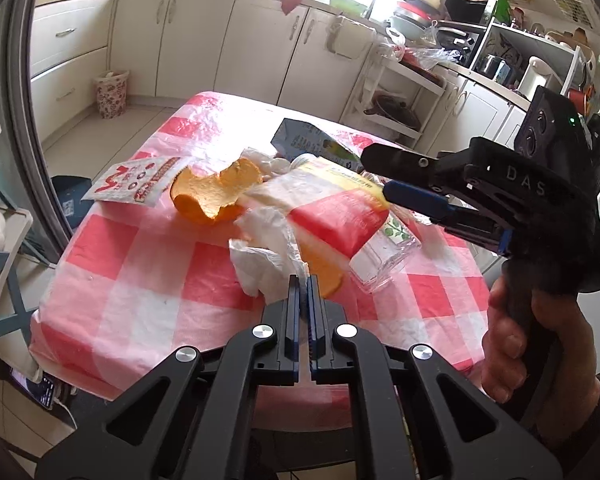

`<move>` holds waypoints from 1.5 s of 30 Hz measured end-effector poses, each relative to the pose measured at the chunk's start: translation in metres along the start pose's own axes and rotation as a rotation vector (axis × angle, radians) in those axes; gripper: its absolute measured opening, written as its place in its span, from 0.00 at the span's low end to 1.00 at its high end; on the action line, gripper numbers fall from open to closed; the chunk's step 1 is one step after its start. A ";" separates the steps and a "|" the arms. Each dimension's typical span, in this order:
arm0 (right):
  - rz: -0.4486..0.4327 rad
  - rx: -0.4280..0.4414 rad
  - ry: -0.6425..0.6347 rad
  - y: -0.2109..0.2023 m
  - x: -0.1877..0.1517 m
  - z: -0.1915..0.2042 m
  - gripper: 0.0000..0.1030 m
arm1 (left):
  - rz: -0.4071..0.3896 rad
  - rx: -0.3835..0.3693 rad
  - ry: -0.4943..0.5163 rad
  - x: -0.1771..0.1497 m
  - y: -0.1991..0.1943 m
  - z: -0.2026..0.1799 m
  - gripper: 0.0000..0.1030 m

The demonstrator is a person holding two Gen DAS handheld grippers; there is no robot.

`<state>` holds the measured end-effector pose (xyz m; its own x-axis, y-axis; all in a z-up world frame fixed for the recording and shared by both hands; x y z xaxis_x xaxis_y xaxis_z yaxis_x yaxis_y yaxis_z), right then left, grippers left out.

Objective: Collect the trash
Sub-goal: 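Close the left tool on the white tissue while the right tool grips the red snack bag, then lift the red snack bag with the right tool while the left tool holds the tissue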

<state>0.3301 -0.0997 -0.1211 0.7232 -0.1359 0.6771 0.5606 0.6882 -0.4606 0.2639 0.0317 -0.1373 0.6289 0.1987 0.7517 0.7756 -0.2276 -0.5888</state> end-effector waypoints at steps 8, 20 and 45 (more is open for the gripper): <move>0.052 0.000 -0.024 0.011 -0.012 0.008 0.56 | 0.038 -0.019 0.023 -0.018 0.004 -0.001 0.03; 0.186 0.015 0.028 0.000 -0.039 0.015 0.56 | 0.027 0.001 -0.004 -0.020 -0.006 0.020 0.03; 0.055 -0.072 0.256 0.043 -0.038 -0.010 0.56 | 0.045 0.027 -0.058 -0.030 -0.014 0.046 0.03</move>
<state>0.3307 -0.0716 -0.1727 0.8267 -0.2816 0.4870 0.5382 0.6482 -0.5387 0.2372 0.0724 -0.1650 0.6650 0.2434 0.7061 0.7469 -0.2118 -0.6303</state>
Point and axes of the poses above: each gripper's, at about its wrist camera, not at the fingertips, and y roughly the way its jaws point, z to its left, x to its top, the point moved 8 cm from there along y, roughly the way its jaws point, and after that the axes turned 7 degrees about -z, right-handed, at the moved point
